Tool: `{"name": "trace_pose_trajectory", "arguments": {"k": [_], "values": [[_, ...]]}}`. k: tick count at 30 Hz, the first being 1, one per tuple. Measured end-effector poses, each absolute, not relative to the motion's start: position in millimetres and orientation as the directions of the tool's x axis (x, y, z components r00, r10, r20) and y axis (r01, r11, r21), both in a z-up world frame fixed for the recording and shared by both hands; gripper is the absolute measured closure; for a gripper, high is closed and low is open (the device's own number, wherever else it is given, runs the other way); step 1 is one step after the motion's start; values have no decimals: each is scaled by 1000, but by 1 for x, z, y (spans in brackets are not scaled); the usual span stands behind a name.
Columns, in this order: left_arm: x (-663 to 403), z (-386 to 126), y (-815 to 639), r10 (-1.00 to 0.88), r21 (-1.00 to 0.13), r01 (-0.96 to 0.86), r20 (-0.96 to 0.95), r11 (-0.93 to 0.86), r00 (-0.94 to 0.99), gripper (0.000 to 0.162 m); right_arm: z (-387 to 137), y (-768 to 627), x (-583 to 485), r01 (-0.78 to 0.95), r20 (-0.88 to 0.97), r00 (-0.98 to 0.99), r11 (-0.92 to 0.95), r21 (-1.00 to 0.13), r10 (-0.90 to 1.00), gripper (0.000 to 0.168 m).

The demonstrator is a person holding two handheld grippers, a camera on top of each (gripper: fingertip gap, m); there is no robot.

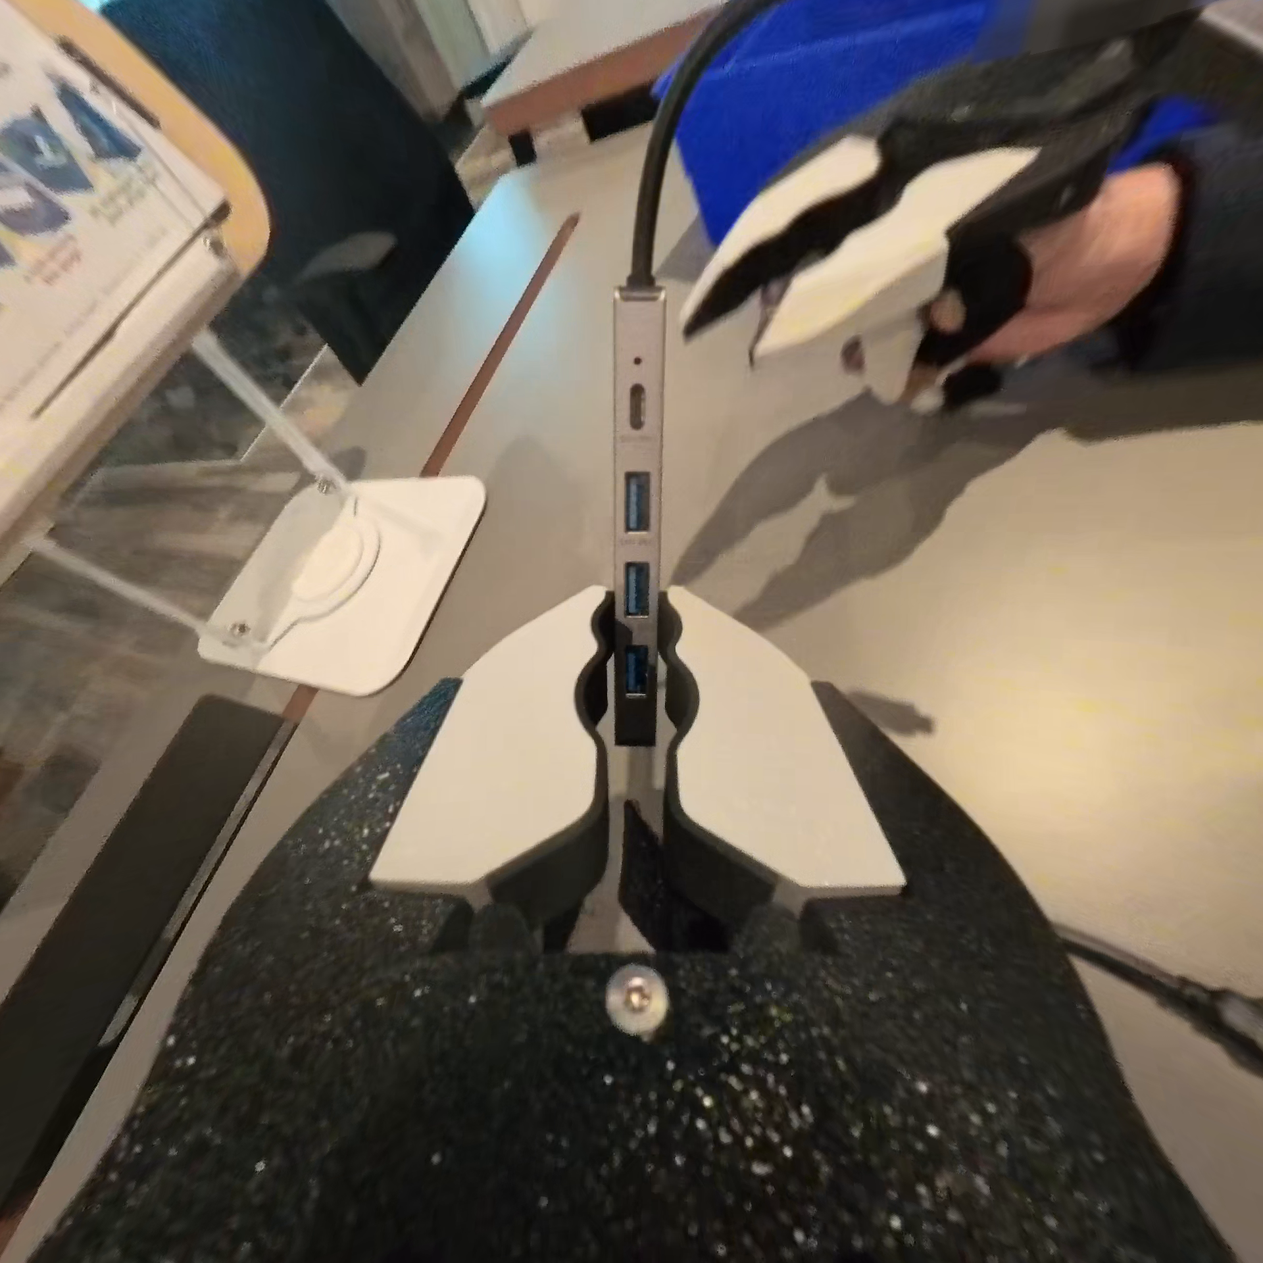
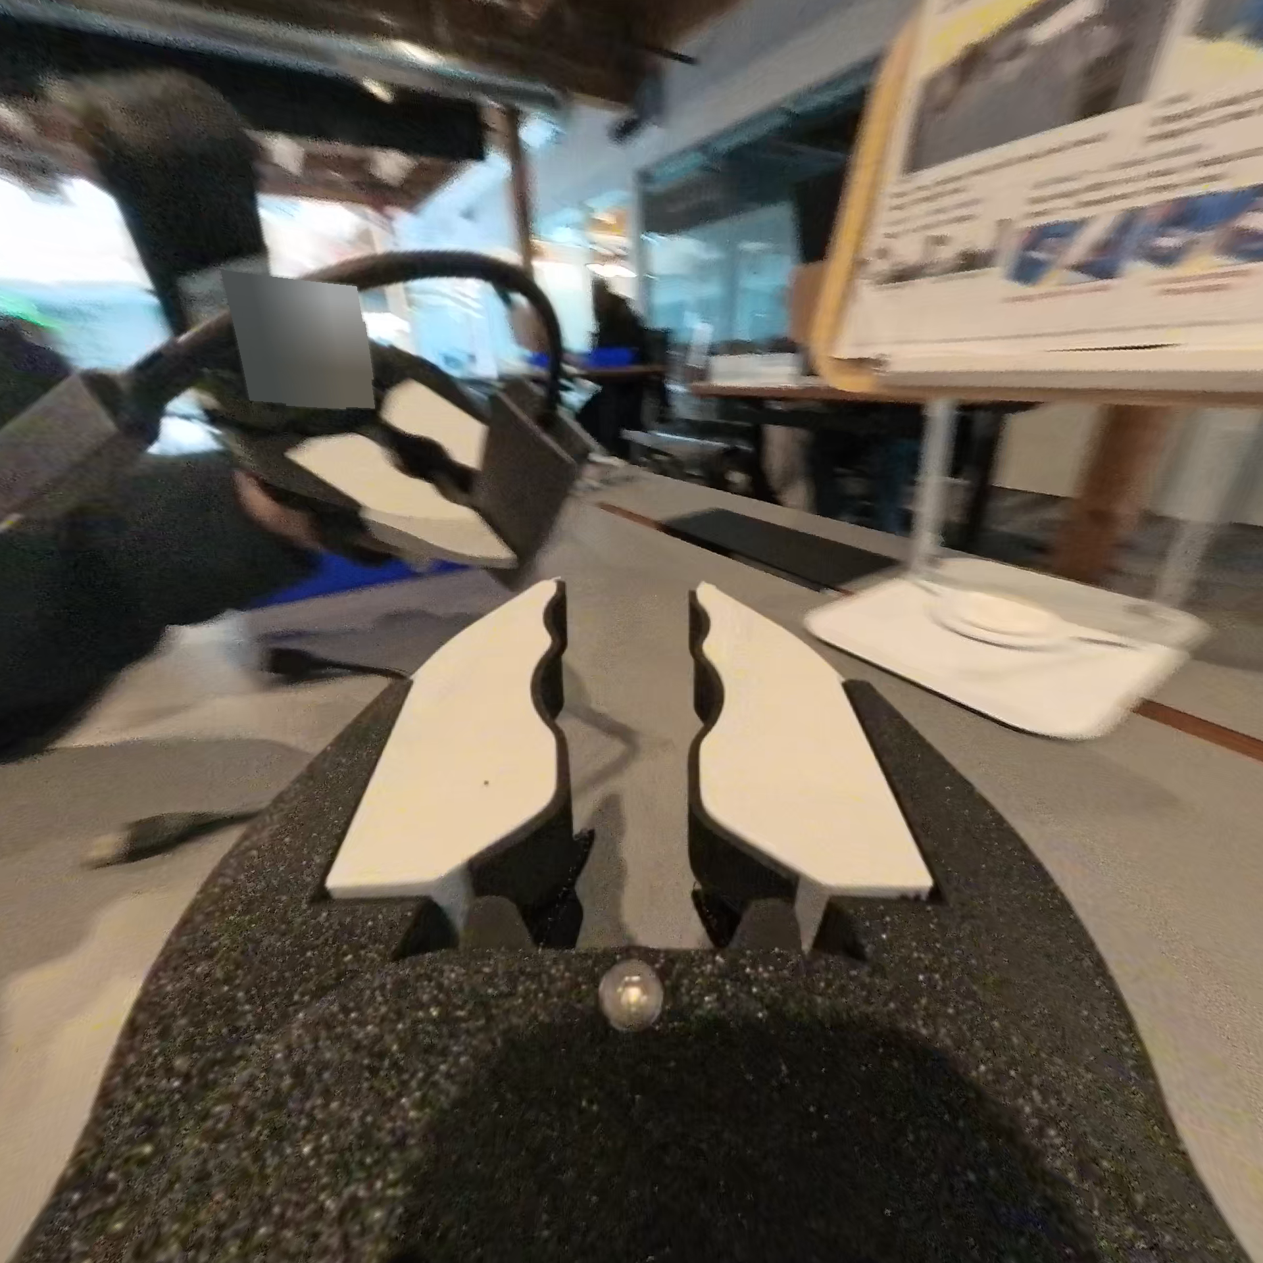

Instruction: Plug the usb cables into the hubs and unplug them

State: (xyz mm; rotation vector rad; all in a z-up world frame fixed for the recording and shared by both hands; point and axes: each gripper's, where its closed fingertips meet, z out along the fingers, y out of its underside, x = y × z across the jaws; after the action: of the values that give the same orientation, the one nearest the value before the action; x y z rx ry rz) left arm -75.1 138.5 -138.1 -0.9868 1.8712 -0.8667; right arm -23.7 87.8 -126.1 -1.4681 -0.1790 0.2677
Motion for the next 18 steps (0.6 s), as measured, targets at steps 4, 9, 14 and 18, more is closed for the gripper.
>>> {"name": "trace_pose_trajectory", "arguments": {"k": [4,9,14,18], "values": [[-71,-125,104,-858,-875,-212,-331,435,-394,151,-106,78,-54,-219,-123,861,141,-966,493,125],[-65,-122,77,-848,-906,-154,-295,395,-440,151,-84,64,-62,-381,-184,751,189,-905,635,119],[-60,-122,62,-847,-935,-112,-249,337,-469,151,-72,51,-64,-424,-149,705,243,-872,694,137],[-59,-120,53,-836,-948,-79,-231,309,-498,151,-71,48,-66,-410,-120,698,257,-875,706,147]]}}
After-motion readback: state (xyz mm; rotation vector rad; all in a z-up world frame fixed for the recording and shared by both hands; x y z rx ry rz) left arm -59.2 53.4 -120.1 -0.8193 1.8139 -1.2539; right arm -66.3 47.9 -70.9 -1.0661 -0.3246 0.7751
